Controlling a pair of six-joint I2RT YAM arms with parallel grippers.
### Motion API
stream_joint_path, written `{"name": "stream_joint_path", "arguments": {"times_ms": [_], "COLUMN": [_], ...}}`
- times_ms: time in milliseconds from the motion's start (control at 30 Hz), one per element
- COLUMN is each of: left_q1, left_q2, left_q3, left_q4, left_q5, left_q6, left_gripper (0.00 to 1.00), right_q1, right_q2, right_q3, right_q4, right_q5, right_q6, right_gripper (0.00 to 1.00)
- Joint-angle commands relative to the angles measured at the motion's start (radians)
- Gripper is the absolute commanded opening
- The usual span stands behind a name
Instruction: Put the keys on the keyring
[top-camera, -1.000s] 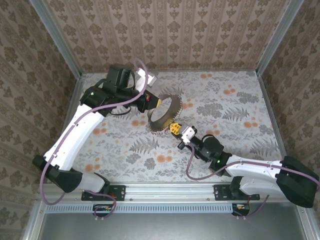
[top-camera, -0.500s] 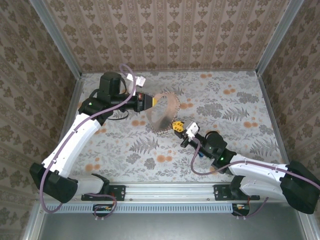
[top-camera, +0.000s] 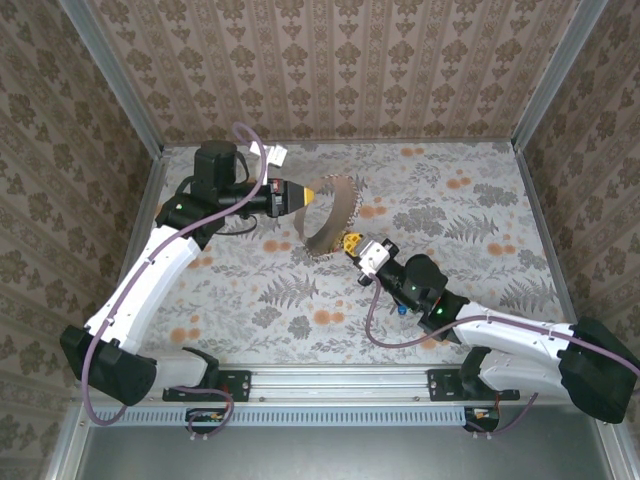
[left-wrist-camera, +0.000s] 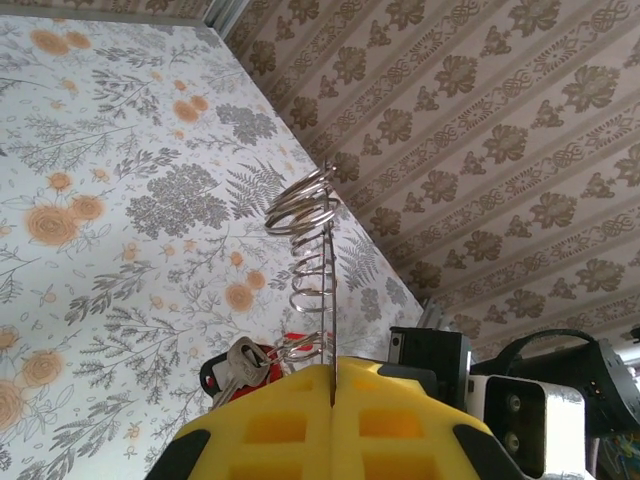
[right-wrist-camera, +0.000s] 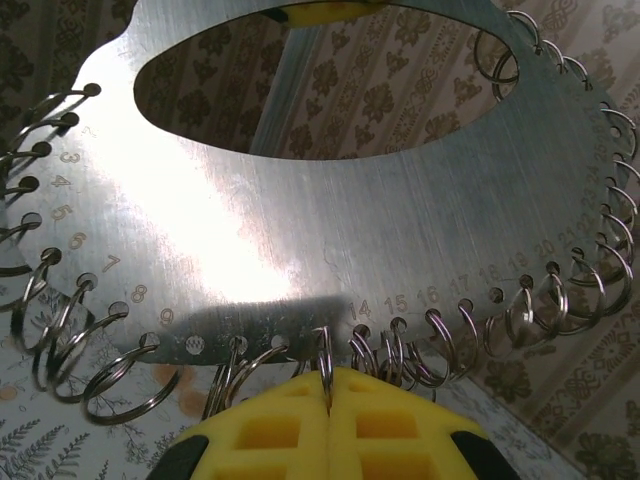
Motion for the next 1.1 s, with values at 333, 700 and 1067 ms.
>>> {"name": "stream_joint_path", "arguments": {"times_ms": [333, 700, 1067], "left_q1": [0.008, 0.007, -0.014], "left_q2": [-0.009, -0.015, 0.025], "left_q3": [-0.001, -0.014, -0.038], "left_q4": [-0.006, -0.008, 0.071], "left_q5": [0.001, 0.017, 0.1], "left_q6": [-0.014, -0.013, -0.045], "left_gripper": [0.0, 0.21, 0.16], "right_q1": [-0.088, -0.154, -0.153], "right_q2": [-0.114, -0.155, -0.183], "right_q3": [-0.009, 0.008, 0.022], "right_q4": [0.035, 0.019, -0.081], "right_q5": [-0.152, -0.254, -0.273], "right_q6": [0.241, 0.324, 0.323], "right_gripper": [0.0, 0.0, 0.0]}}
